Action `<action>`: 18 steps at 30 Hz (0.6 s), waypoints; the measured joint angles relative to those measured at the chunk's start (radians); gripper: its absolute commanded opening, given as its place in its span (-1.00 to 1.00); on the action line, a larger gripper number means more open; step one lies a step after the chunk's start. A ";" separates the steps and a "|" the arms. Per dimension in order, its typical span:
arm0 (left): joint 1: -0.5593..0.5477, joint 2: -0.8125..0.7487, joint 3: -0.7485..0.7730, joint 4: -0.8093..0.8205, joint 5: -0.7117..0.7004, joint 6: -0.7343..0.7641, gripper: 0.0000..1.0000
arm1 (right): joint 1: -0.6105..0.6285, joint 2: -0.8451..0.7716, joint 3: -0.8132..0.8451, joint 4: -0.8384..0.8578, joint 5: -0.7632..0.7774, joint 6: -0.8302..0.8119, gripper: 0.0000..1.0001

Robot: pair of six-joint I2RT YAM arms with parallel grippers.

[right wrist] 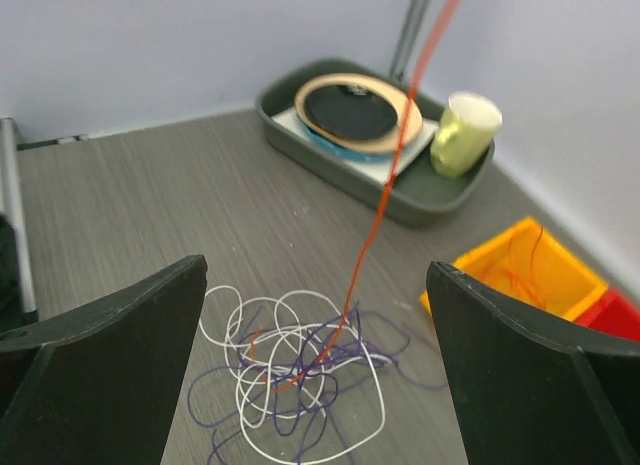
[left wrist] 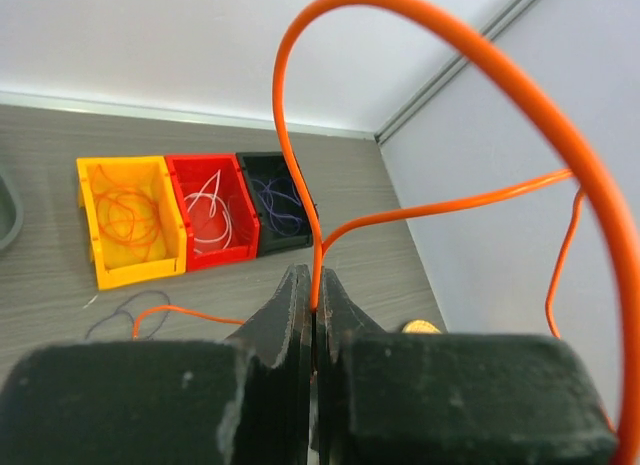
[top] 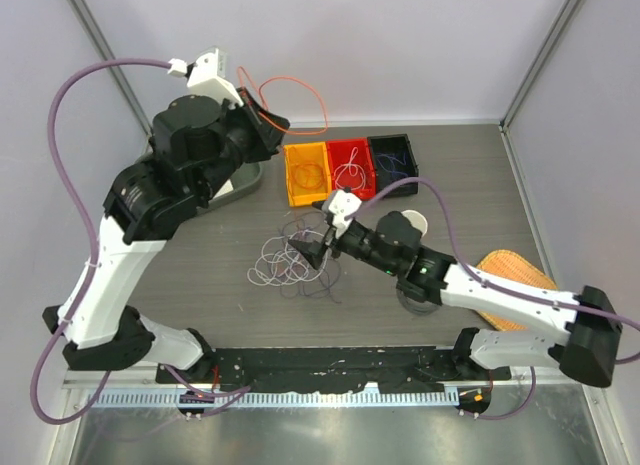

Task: Untangle the cables
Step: Untie the cable.

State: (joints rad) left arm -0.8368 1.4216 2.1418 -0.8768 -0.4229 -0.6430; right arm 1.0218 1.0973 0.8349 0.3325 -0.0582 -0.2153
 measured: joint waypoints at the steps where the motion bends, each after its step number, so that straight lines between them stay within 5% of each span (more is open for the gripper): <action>1: 0.000 -0.020 -0.020 0.006 0.002 0.000 -1.00 | 0.000 0.042 0.010 0.007 0.033 0.024 0.93; 4: 0.000 -0.072 -0.081 0.009 0.005 0.000 -0.99 | 0.000 0.137 0.012 0.048 0.112 0.079 0.76; 7: 0.000 -0.097 -0.119 0.014 0.005 0.000 -1.00 | -0.001 0.212 0.018 0.100 0.173 0.114 0.27; 10: 0.000 -0.123 -0.173 0.019 0.005 -0.001 -0.99 | -0.001 0.290 0.062 0.089 0.207 0.147 -0.36; 11: 0.000 -0.132 -0.190 0.021 0.005 0.000 -1.00 | -0.001 0.301 0.069 0.085 0.210 0.159 -0.91; 18: 0.000 -0.212 -0.307 0.059 -0.043 0.001 -0.99 | -0.001 0.261 0.087 -0.030 0.194 0.196 -0.99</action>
State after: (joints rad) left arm -0.8368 1.2098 1.8351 -0.8181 -0.4656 -0.6422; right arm 1.0210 1.3586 0.9218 0.3027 0.1356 -0.0189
